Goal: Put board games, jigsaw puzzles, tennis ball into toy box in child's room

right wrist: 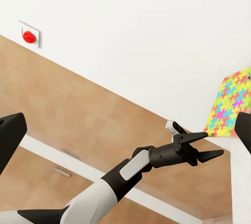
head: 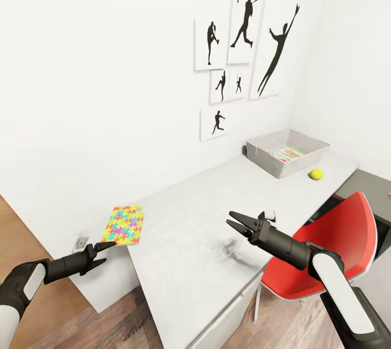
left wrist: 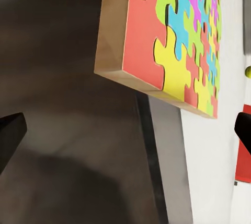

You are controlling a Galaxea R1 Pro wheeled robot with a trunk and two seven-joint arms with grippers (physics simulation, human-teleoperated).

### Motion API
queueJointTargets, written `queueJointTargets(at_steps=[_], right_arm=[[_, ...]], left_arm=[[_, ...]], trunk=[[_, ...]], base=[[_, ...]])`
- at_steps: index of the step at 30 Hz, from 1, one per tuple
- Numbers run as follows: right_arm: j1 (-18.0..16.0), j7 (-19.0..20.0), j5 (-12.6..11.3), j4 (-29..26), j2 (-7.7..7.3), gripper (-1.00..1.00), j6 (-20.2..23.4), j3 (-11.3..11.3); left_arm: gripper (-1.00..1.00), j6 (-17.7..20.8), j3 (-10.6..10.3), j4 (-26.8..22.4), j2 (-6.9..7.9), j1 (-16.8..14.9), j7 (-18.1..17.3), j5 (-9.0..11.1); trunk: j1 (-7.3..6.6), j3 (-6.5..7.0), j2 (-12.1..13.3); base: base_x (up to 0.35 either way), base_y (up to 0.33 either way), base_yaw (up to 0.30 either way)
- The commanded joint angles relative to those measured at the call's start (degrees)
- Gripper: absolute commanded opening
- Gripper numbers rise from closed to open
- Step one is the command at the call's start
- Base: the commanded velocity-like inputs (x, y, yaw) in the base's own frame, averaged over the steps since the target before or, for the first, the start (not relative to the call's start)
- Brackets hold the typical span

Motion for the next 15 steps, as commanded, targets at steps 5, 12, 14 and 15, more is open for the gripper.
queueJointTargets(at_steps=[5,12,14,15], right_arm=[[0.0,0.2,0.0,0.0,-0.03,1.0,0.1,0.0],[0.0,0.2,0.0,0.0,-0.03,1.0,0.1,0.1],[0.0,0.2,0.0,0.0,-0.03,1.0,0.1,0.1],[0.0,0.1,0.0,0.0,-0.03,1.0,0.1,0.1]], left_arm=[[1.0,0.3,0.1,-0.1,-0.02,0.0,-0.2,0.0],[1.0,0.3,0.1,-0.1,-0.05,0.0,-0.2,0.0],[1.0,0.3,0.1,-0.1,-0.04,0.0,-0.2,0.0],[1.0,0.3,0.1,-0.1,-0.04,0.0,-0.2,0.0]], trunk=[[0.0,-0.06,0.0],[0.0,-0.06,0.0],[0.0,-0.06,0.0],[0.0,-0.06,0.0]], base=[[0.0,0.0,0.0],[0.001,0.0,0.0],[0.032,0.0,0.0],[0.114,0.0,0.0]])
